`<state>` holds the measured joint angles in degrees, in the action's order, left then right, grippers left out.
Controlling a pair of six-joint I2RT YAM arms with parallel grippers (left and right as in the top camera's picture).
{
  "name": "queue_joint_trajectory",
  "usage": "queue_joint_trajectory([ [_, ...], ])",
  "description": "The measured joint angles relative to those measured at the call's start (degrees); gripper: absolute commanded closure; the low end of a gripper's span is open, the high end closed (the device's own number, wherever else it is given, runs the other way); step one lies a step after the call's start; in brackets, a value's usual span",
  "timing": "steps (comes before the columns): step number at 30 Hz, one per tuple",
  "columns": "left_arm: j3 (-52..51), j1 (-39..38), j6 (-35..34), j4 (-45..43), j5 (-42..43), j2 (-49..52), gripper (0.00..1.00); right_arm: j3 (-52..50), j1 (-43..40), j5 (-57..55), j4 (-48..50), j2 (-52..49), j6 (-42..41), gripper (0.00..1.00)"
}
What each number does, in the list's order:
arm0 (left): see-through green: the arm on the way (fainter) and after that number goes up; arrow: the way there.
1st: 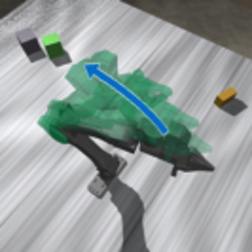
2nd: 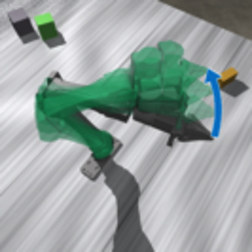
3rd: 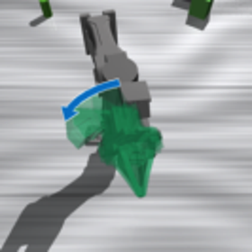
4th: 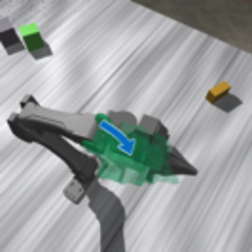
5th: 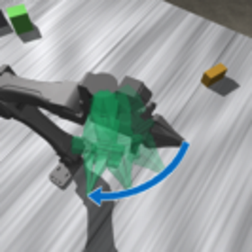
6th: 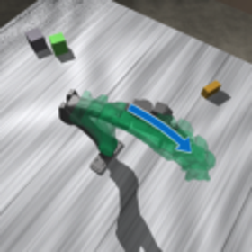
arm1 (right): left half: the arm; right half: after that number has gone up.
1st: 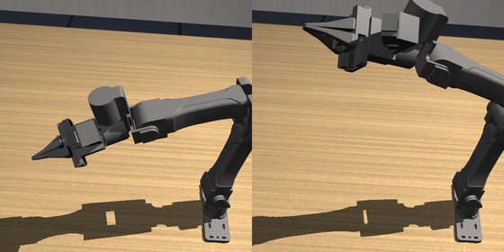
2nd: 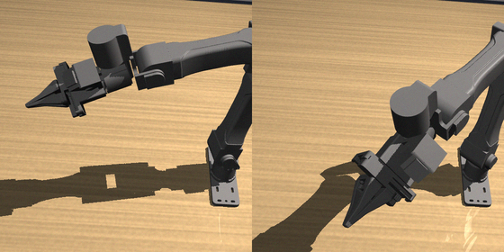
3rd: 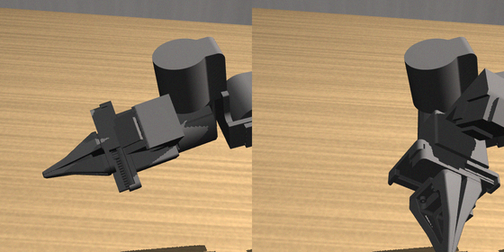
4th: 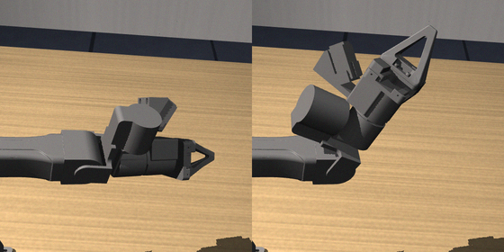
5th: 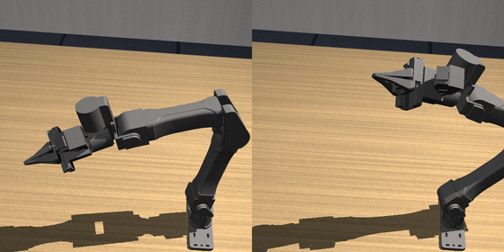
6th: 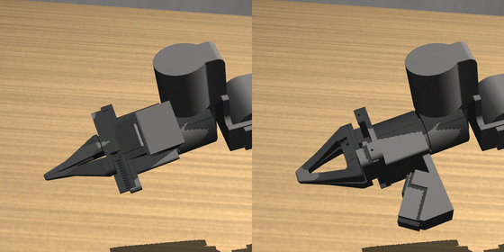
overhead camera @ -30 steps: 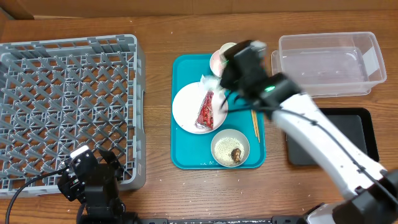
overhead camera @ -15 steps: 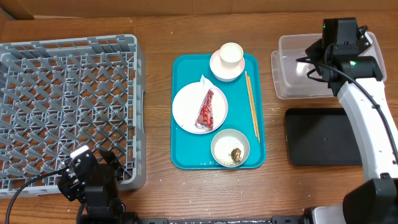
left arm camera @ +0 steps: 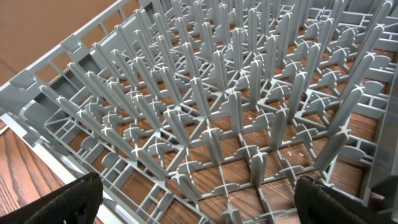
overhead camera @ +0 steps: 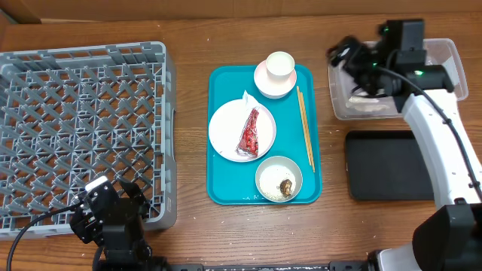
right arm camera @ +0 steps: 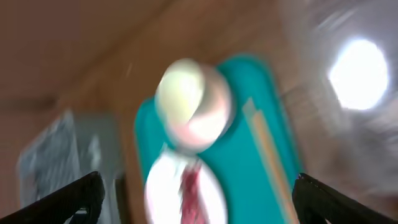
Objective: Sort waste into correct bins and load items into the dishwasher
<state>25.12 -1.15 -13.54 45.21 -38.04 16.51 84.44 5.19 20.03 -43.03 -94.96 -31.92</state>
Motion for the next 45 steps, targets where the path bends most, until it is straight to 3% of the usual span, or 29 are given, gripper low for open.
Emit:
queue_joint_trajectory([
  [4,0.0,0.0,0.0,0.0,0.0,0.0,0.00,0.0,9.8,1.7,-4.2,0.0,2.6,0.04],
  [10,0.0,0.0,0.0,0.0,0.0,0.0,0.00,0.1,28.0,-11.3,-5.7,-4.0,1.5,0.04],
  [18,0.0,0.0,0.0,0.0,0.0,0.0,0.00,0.2,35.3,-25.7,-4.2,-19.1,-5.2,0.07],
  [21,0.0,0.0,0.0,0.0,0.0,0.0,0.00,0.2,35.3,-27.1,-3.2,-22.6,-6.3,0.27],
  [26,0.0,0.0,0.0,0.0,0.0,0.0,0.00,0.2,35.3,-27.5,-2.0,-23.4,-7.2,0.96],
  [32,0.0,0.0,0.0,0.0,0.0,0.0,0.00,2.7,35.2,-27.9,-7.0,-23.4,-7.5,0.96],
  [38,0.0,0.0,0.0,0.0,0.0,0.0,0.00,15.2,33.4,-34.1,-18.8,-20.5,-7.8,0.96],
  [45,0.0,0.0,0.0,0.0,0.0,0.0,0.00,26.6,17.7,-44.6,-24.5,-7.9,-9.2,0.96],
])
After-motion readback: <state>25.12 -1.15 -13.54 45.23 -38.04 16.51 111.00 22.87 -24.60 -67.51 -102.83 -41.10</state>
